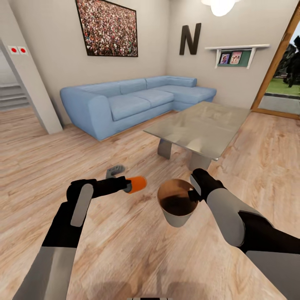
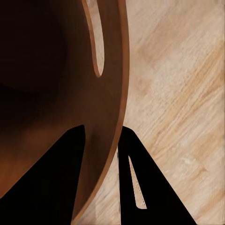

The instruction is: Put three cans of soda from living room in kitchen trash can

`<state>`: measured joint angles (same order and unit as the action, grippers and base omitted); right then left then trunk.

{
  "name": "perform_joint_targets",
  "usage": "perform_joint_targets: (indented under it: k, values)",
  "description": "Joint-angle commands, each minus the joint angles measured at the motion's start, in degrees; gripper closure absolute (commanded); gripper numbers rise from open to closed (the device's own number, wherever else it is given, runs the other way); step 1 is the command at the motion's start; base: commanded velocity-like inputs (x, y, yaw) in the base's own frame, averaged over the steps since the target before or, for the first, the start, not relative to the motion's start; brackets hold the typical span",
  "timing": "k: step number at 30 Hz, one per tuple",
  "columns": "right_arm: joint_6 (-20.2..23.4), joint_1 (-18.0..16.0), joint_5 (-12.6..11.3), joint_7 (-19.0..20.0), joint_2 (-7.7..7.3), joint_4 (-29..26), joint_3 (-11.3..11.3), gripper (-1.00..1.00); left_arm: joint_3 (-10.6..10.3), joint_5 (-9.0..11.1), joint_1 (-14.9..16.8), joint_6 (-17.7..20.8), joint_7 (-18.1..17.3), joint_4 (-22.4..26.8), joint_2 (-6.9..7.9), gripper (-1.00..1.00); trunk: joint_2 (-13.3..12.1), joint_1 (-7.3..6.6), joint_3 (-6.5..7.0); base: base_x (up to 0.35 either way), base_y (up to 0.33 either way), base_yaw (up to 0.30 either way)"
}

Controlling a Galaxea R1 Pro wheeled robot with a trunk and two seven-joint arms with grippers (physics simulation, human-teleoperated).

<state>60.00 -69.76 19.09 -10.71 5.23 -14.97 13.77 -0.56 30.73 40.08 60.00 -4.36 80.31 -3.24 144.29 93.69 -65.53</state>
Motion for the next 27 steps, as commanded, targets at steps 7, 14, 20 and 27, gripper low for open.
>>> perform_joint_targets:
  k: [7,14,20,27]
  values:
    - [0.0,0.0,-0.3,0.1,0.72,1.3,0.1,1.0,-4.4,2.9,0.0,0.0,0.1,0.0,1.24,1.0,-0.1,-0.1,0.9,0.0,0.0,0.0]
    - [0.0,0.0,-0.3,0.1,0.94,2.5,0.1,1.0,-6.3,3.4,0.0,0.0,0.1,0.0,1.43,1.0,-0.1,-0.1,0.9,0.0,0.0,0.0]
    - [-0.2,0.0,-0.3,0.1,1.01,2.9,0.1,1.0,-8.8,3.5,-0.1,0.0,0.1,0.1,1.39,1.0,-0.1,-0.1,0.9,0.0,0.0,0.0]
    - [-0.2,0.0,-0.3,0.1,1.49,3.1,0.1,1.0,-13.2,3.5,-0.1,0.0,0.1,0.6,1.35,1.0,-0.1,-0.1,0.9,0.0,0.0,0.0]
